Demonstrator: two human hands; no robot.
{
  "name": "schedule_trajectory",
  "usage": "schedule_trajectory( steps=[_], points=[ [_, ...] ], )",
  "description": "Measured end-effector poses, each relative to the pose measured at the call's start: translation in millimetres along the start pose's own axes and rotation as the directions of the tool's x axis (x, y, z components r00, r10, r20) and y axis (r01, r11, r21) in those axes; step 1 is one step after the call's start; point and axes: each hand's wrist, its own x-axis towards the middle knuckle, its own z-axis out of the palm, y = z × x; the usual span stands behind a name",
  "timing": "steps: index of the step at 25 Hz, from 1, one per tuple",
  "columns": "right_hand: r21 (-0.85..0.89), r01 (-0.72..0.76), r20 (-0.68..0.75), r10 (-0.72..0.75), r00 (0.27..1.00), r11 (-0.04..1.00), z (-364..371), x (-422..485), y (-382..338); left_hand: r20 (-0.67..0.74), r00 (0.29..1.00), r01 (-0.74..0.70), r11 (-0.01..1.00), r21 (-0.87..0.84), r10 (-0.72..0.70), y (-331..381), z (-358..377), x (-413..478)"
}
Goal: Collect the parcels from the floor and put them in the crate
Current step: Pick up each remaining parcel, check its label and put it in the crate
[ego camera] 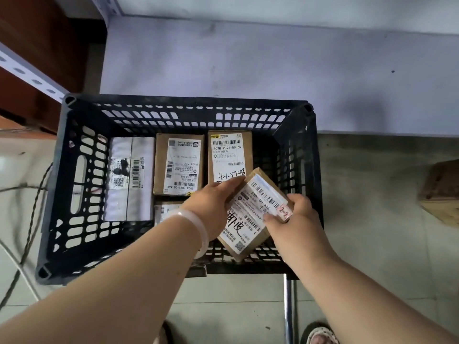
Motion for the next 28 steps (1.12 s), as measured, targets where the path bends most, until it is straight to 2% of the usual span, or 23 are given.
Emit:
schedule_trajectory(
  steps=[2,5,7,9,11,13,14,16,19,24,26,28],
  points=[
    [-0.118,-0.007,0.019,0.009,1.000,0.993,-4,2,-3,-0.002,1.000,-0.023,0.999,0.044,0.023,-1,0,1],
    [-0.361,-0.003,0.145,0.059,0.988,0.933,-5,2,-8,-0.105,0.992,-0.064,0.992,0.105,0.075,2,11,9],
    [-0.475,-0.012,0.180,0.111,0.977,0.880,1,5,-9,-0.162,0.986,-0.036,0.998,0.047,0.043,6,22,13],
    [-0.480,-0.065,0.169,0.165,0.972,0.875,8,14,-7,-0.199,0.977,0.059,0.995,-0.076,-0.073,3,34,9],
    [-0.438,-0.137,0.197,0.244,0.950,0.888,15,24,-6,-0.202,0.946,0.213,0.955,-0.207,-0.255,-8,42,0],
    [-0.385,-0.166,0.273,0.284,0.919,0.908,19,31,-1,-0.122,0.888,0.394,0.871,-0.294,-0.443,-19,44,-5],
    [-0.361,-0.158,0.308,0.277,0.910,0.919,21,33,1,-0.052,0.879,0.436,0.844,-0.312,-0.473,-23,46,-5],
    [-0.329,-0.154,0.337,0.268,0.903,0.932,25,34,3,0.061,0.905,0.419,0.853,-0.311,-0.422,-23,49,-1],
    [-0.319,-0.166,0.374,0.285,0.883,0.933,31,40,5,0.126,0.920,0.392,0.889,-0.238,-0.372,-17,47,7],
    [-0.542,0.011,0.426,0.263,0.866,0.841,43,51,7,0.196,0.922,0.328,0.942,0.067,-0.335,-12,52,15],
    [-0.546,-0.026,0.390,0.282,0.877,0.837,49,53,10,0.215,0.910,0.347,0.935,0.071,-0.354,-9,52,14],
    [-0.436,-0.099,0.309,0.252,0.917,0.895,46,46,10,0.202,0.912,0.356,0.934,0.044,-0.357,-8,46,7]
  ],
)
